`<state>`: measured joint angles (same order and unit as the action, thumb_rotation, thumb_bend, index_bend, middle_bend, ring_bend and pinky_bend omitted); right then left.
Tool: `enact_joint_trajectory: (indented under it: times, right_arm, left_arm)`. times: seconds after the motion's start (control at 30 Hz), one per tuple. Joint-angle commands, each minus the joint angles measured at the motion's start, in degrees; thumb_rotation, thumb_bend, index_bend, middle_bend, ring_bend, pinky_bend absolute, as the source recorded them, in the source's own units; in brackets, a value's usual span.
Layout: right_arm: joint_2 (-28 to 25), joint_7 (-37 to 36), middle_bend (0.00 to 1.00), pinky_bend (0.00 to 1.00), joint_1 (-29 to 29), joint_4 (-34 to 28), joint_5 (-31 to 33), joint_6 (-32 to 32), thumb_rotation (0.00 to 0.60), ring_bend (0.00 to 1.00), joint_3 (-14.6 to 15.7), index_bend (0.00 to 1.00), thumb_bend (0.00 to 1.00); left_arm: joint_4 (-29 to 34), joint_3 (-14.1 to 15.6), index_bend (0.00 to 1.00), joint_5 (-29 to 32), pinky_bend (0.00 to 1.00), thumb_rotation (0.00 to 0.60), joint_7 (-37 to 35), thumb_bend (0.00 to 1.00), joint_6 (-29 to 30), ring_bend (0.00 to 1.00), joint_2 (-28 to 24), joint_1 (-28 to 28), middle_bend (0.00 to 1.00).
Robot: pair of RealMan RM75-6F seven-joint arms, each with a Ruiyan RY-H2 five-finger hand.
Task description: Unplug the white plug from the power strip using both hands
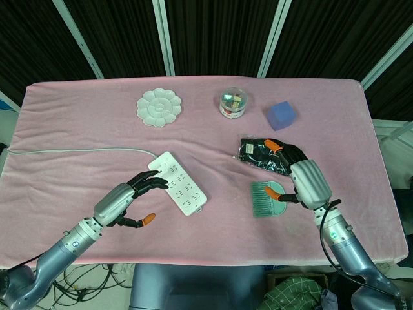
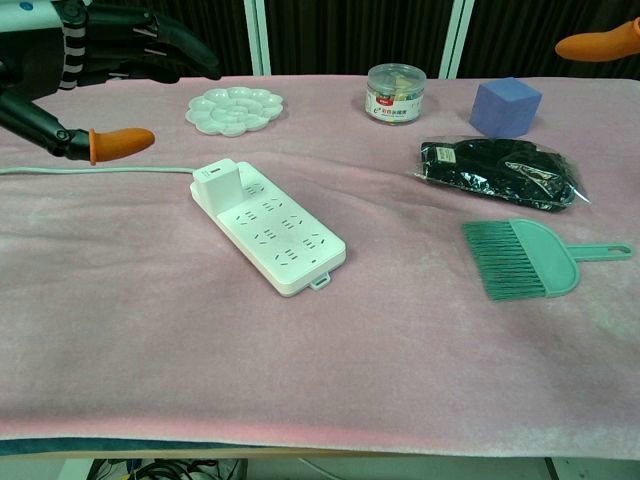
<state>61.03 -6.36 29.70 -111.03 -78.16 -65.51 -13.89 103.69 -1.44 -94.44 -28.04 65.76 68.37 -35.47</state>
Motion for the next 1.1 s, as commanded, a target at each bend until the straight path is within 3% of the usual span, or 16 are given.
enact_joint_trajectory:
  times: [0.03, 0.37, 1.0, 1.1]
  right_arm:
    - [0.2, 0.2, 0.09, 0.12, 0.1, 0.0, 0.2, 0.1, 0.6, 0.17, 0.1, 0.1, 0.15]
    - [0.7, 0.4, 0.09, 0.12, -0.6, 0.2, -1.1, -1.1, 0.6, 0.17, 1.0, 0.1, 0.15]
    - [1.9, 3.2, 0.09, 0.12, -0.2, 0.5, -1.6, -1.0, 0.6, 0.17, 1.7, 0.1, 0.16]
    - [1.7, 4.2, 0.09, 0.12, -0.2, 0.6, -1.6, -1.1, 0.6, 0.17, 1.9, 0.11, 0.2]
  left_arm:
    - [0.1, 0.0, 0.23, 0.2, 0.08, 0.6, -0.1, 0.37, 0.1, 0.0, -0.1, 0.1, 0.16]
    - [-1.2, 1.4, 0.23, -2.1, 0.08, 0.6, 1.4, 0.37, 2.2, 0.0, -0.8, 1.5, 0.16]
    - [-4.9, 1.5, 0.23, -3.1, 0.08, 0.6, 2.5, 0.37, 3.9, 0.0, -0.2, 2.0, 0.16]
    - [-5.0, 1.2, 0.23, -3.0, 0.08, 0.6, 3.3, 0.37, 4.5, 0.0, -0.8, 2.3, 0.16]
